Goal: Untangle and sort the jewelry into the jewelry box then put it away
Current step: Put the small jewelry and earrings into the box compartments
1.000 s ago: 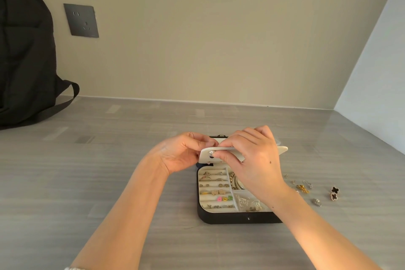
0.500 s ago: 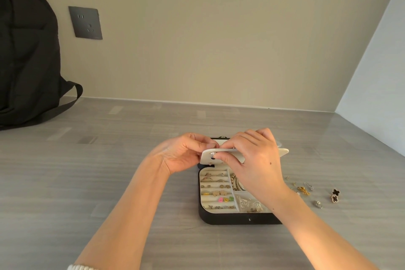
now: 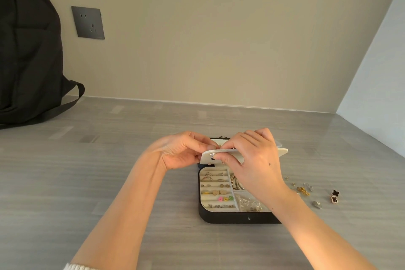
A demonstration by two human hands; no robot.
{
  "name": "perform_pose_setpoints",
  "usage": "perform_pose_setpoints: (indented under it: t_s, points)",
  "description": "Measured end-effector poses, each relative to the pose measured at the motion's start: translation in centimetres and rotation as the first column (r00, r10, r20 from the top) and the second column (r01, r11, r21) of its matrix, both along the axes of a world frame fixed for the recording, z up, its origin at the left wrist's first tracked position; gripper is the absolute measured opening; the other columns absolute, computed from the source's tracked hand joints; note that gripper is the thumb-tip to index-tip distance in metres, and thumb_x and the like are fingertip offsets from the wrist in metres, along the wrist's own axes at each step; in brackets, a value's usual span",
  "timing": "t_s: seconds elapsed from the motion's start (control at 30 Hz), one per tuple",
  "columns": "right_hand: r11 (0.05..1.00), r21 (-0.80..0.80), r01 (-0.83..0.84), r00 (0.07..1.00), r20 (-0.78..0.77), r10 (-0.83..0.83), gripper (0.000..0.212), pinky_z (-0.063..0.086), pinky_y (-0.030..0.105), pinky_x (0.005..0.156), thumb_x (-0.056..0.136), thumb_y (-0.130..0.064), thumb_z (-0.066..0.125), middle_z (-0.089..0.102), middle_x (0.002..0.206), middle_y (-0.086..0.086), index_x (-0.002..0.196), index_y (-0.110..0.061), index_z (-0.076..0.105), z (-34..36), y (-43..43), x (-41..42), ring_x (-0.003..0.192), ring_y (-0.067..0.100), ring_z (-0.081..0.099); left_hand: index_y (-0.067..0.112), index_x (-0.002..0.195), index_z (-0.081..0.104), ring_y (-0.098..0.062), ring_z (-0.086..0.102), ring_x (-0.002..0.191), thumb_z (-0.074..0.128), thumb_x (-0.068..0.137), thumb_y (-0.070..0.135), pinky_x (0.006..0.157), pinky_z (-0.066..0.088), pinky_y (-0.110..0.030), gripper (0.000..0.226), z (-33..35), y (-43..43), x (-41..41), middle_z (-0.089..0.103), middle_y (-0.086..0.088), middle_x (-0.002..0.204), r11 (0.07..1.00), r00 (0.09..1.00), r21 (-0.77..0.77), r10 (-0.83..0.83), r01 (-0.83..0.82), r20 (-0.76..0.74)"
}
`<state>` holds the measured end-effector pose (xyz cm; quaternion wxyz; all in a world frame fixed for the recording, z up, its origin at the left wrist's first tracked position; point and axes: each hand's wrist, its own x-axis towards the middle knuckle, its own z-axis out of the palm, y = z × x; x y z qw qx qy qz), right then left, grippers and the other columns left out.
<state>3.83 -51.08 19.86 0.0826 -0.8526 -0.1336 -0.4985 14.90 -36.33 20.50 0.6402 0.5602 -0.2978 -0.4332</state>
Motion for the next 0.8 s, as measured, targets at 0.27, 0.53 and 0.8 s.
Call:
perform_pose_setpoints:
  t_s: [0.27,0.53,0.8]
  points:
    - [1.0,-0.008,-0.03,0.999,-0.019,0.029,0.026,0.032,0.026,0.073,0.08,-0.04,0.063,0.063,0.064,-0.01,0.068,-0.017,0.065,0.04,-0.29,0.04,0.061,0.012,0.057,0.013,0.064,0.073,-0.008,0.061,0.069,0.091,0.043,0.034,0.071,0.05,-0.019,0.035,-0.38,0.32,0.18,0.067,0.002,0.069,0.998,0.998,-0.06,-0.03,0.033,0.048]
    - [0.999,-0.013,-0.039,0.999,-0.011,0.039,0.025,0.032,0.026,0.073,0.08,-0.038,0.064,0.063,0.064,-0.009,0.068,-0.016,0.064,0.0,-0.4,0.07,0.061,0.014,0.058,0.017,0.057,0.069,-0.003,0.056,0.059,0.077,0.063,0.019,0.063,0.048,-0.016,0.01,-0.14,0.14,-0.57,0.061,0.008,0.06,0.997,0.994,-0.074,0.0,0.009,0.113]
    - [0.999,-0.024,-0.026,1.0,-0.003,0.026,0.025,0.031,0.027,0.072,0.079,-0.039,0.063,0.063,0.064,-0.009,0.068,-0.016,0.064,0.07,-0.2,0.0,0.06,0.014,0.058,0.019,0.063,0.071,-0.005,0.056,0.064,0.088,0.046,0.046,0.069,0.048,-0.017,0.036,0.33,0.42,-0.26,0.063,0.008,0.064,0.999,0.971,-0.019,-0.033,0.038,0.237]
